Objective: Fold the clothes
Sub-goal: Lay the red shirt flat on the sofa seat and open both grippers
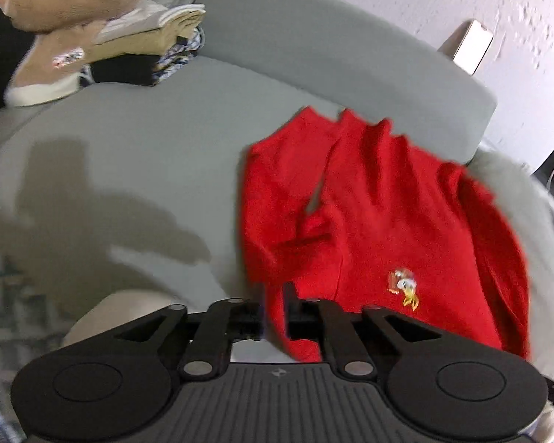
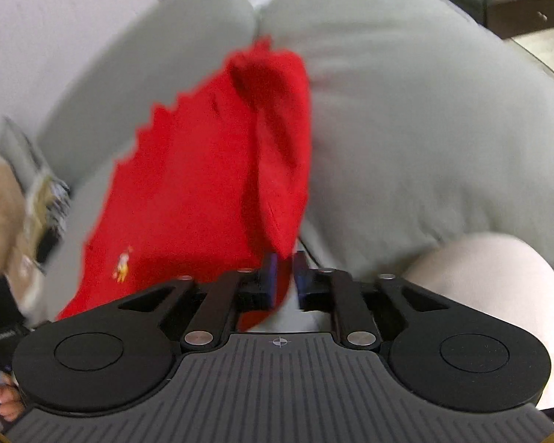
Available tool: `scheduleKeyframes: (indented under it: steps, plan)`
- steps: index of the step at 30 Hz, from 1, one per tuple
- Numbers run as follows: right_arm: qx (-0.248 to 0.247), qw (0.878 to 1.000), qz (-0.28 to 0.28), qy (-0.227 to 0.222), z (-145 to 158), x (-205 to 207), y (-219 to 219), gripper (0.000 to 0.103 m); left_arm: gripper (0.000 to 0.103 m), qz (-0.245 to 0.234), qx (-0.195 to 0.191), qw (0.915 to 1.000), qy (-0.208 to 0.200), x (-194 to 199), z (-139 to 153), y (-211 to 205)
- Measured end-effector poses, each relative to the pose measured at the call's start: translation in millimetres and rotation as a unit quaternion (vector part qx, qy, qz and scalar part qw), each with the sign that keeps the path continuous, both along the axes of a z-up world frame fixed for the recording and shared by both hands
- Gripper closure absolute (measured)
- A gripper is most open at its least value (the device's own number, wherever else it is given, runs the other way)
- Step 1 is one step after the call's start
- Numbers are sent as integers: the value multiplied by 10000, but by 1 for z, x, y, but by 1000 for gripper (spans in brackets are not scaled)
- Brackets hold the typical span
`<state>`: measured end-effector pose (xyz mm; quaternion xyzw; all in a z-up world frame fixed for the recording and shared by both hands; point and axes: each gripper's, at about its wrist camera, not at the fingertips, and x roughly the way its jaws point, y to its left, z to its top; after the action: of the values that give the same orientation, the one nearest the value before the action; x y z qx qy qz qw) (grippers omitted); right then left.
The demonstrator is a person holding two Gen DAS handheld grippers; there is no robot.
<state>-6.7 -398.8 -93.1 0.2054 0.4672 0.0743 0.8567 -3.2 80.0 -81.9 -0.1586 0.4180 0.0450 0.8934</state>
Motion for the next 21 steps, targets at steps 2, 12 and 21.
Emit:
scheduleKeyframes:
  steps: [2,12,21]
  plan:
    - [-187,9997,60,-112,10,-8,0,79,79,-72,116,9998,-150,-9,11,-6]
    - [-587,9900,1271,153,-32,53,85,80,81,-2393,390,9700,201,63,-43,-122]
    - [-1041,9856,1320,-167,36,116,96,44,60,-2465,451,9675,329,126,5,-123]
